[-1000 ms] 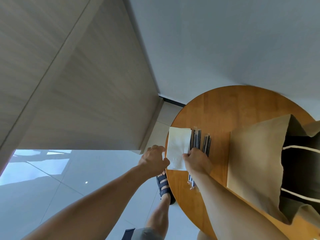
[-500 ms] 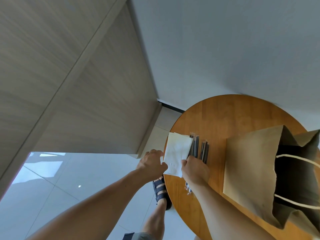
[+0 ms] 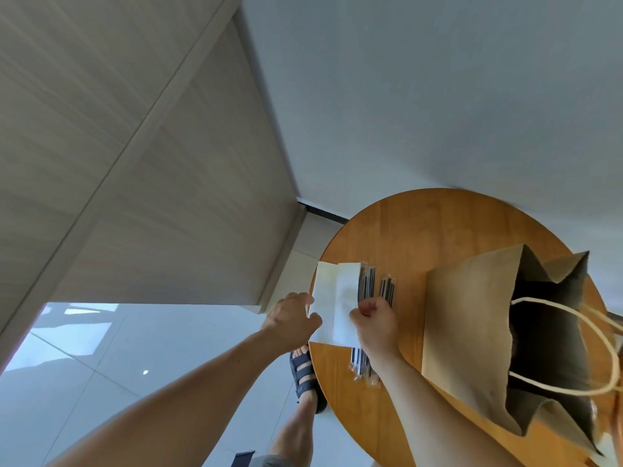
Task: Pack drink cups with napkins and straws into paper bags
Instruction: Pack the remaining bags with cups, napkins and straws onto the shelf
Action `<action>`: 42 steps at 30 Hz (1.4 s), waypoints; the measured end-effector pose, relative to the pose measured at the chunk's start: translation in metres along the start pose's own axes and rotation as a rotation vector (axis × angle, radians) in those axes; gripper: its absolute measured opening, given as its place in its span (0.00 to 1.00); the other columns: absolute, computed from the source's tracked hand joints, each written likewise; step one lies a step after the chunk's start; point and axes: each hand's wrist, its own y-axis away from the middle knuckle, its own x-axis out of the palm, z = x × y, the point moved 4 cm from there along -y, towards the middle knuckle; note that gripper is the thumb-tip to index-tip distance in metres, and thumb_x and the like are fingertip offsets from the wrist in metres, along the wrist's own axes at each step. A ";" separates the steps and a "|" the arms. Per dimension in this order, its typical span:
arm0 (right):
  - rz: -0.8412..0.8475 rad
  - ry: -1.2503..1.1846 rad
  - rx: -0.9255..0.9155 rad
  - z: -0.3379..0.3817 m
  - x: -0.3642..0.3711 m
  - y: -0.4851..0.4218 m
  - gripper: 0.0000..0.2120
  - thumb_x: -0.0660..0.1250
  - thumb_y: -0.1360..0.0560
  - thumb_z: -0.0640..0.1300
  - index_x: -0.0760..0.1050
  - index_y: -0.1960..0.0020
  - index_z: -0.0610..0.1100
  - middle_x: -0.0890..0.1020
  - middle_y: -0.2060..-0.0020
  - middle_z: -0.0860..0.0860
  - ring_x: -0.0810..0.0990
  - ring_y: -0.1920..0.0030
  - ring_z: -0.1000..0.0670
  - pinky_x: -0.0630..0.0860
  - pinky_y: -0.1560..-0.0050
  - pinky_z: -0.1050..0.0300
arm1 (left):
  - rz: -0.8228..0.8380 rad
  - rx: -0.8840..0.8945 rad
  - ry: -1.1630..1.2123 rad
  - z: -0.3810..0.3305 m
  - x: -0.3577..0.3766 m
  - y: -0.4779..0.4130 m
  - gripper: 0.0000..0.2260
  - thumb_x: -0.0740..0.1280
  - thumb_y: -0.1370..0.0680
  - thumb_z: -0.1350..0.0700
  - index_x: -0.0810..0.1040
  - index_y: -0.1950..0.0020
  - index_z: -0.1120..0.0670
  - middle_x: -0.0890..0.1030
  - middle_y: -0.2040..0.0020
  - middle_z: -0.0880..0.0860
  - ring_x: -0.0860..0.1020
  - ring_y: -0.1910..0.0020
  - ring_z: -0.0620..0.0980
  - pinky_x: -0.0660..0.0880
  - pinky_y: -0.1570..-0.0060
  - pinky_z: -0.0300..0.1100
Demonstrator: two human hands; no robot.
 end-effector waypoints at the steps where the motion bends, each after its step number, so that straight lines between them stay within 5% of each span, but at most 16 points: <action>1: 0.007 -0.069 0.014 0.005 -0.002 0.001 0.09 0.72 0.26 0.37 0.74 0.55 0.49 0.81 0.58 0.50 0.81 0.56 0.48 0.77 0.61 0.57 | 0.004 -0.009 0.026 -0.003 0.000 -0.001 0.20 0.61 0.19 0.49 0.70 0.28 0.52 0.73 0.29 0.50 0.73 0.33 0.50 0.71 0.39 0.42; 4: 0.087 -0.300 0.028 0.023 -0.010 0.010 0.12 0.72 0.27 0.38 0.74 0.49 0.49 0.83 0.54 0.51 0.82 0.54 0.49 0.79 0.60 0.58 | 0.034 -0.075 0.208 -0.012 0.000 -0.004 0.19 0.60 0.18 0.48 0.72 0.30 0.56 0.76 0.33 0.54 0.76 0.40 0.52 0.74 0.46 0.39; 10: 0.183 -0.412 0.030 0.026 -0.024 0.025 0.10 0.70 0.30 0.41 0.76 0.49 0.43 0.85 0.57 0.48 0.84 0.56 0.46 0.81 0.60 0.51 | 0.141 -0.246 0.932 -0.030 0.009 -0.003 0.14 0.68 0.20 0.54 0.76 0.37 0.59 0.81 0.41 0.57 0.80 0.43 0.57 0.77 0.39 0.56; 12: 0.022 -0.232 -0.009 0.009 -0.035 0.023 0.03 0.69 0.23 0.41 0.77 0.51 0.45 0.84 0.59 0.49 0.83 0.56 0.46 0.80 0.58 0.52 | 0.105 -0.220 0.905 -0.033 0.009 -0.004 0.12 0.67 0.20 0.58 0.78 0.38 0.59 0.81 0.41 0.57 0.80 0.44 0.58 0.76 0.38 0.57; 15: -0.215 0.205 -0.006 -0.024 -0.056 0.013 0.07 0.66 0.21 0.46 0.77 0.46 0.44 0.83 0.55 0.50 0.81 0.57 0.52 0.74 0.63 0.62 | 0.082 -0.190 0.784 -0.035 0.013 -0.001 0.11 0.64 0.18 0.54 0.77 0.38 0.56 0.81 0.42 0.55 0.80 0.45 0.57 0.77 0.39 0.56; 18: -0.169 0.515 0.076 -0.052 -0.058 0.006 0.13 0.68 0.21 0.47 0.76 0.40 0.43 0.82 0.50 0.49 0.82 0.54 0.51 0.74 0.63 0.64 | 0.086 -0.182 0.717 -0.030 0.020 0.001 0.11 0.62 0.18 0.51 0.76 0.39 0.54 0.81 0.44 0.54 0.80 0.46 0.55 0.78 0.41 0.54; 21: -0.108 0.640 0.131 -0.068 -0.050 0.005 0.12 0.68 0.22 0.49 0.77 0.42 0.46 0.81 0.57 0.53 0.82 0.60 0.53 0.74 0.68 0.64 | 0.075 -0.199 0.697 -0.024 0.024 0.002 0.11 0.62 0.17 0.51 0.76 0.39 0.54 0.81 0.45 0.53 0.80 0.48 0.53 0.79 0.45 0.51; 26: -0.090 0.651 0.182 -0.071 -0.047 0.005 0.02 0.69 0.25 0.47 0.79 0.53 0.51 0.74 0.71 0.60 0.78 0.70 0.57 0.78 0.71 0.59 | 0.080 -0.224 0.708 -0.021 0.028 0.004 0.10 0.60 0.17 0.50 0.77 0.42 0.53 0.81 0.46 0.54 0.81 0.50 0.53 0.78 0.49 0.48; 28: -0.105 0.622 0.176 -0.065 -0.049 0.008 0.06 0.70 0.26 0.48 0.75 0.61 0.53 0.74 0.73 0.61 0.76 0.72 0.58 0.77 0.72 0.60 | 0.079 -0.217 0.710 -0.027 0.027 0.007 0.10 0.60 0.17 0.50 0.76 0.42 0.53 0.80 0.46 0.53 0.80 0.50 0.53 0.78 0.50 0.48; 35: -0.187 0.245 -0.093 0.005 -0.065 0.040 0.05 0.71 0.27 0.44 0.76 0.58 0.50 0.80 0.69 0.55 0.79 0.69 0.54 0.78 0.69 0.60 | 0.026 -0.143 0.770 -0.059 0.006 0.021 0.09 0.59 0.17 0.50 0.74 0.42 0.52 0.78 0.49 0.53 0.78 0.51 0.52 0.77 0.54 0.44; 37: -0.129 0.081 -0.201 0.038 -0.071 0.055 0.08 0.72 0.28 0.42 0.76 0.58 0.54 0.81 0.68 0.56 0.80 0.66 0.55 0.76 0.67 0.65 | 0.014 -0.104 0.835 -0.075 -0.010 0.030 0.08 0.59 0.18 0.53 0.77 0.47 0.54 0.80 0.52 0.54 0.79 0.55 0.52 0.76 0.58 0.43; 40: -0.024 0.008 -0.319 0.082 -0.079 0.074 0.10 0.73 0.27 0.40 0.77 0.56 0.55 0.81 0.64 0.60 0.80 0.62 0.57 0.77 0.62 0.67 | 0.020 -0.039 0.918 -0.102 -0.034 0.046 0.11 0.61 0.19 0.55 0.79 0.45 0.61 0.82 0.49 0.61 0.82 0.50 0.59 0.80 0.47 0.54; 42: -0.012 0.019 -0.355 0.104 -0.086 0.083 0.10 0.73 0.27 0.41 0.76 0.56 0.55 0.81 0.64 0.61 0.80 0.60 0.59 0.77 0.60 0.69 | 0.010 0.014 0.962 -0.118 -0.048 0.058 0.10 0.63 0.19 0.56 0.79 0.47 0.61 0.83 0.52 0.60 0.82 0.54 0.56 0.81 0.54 0.49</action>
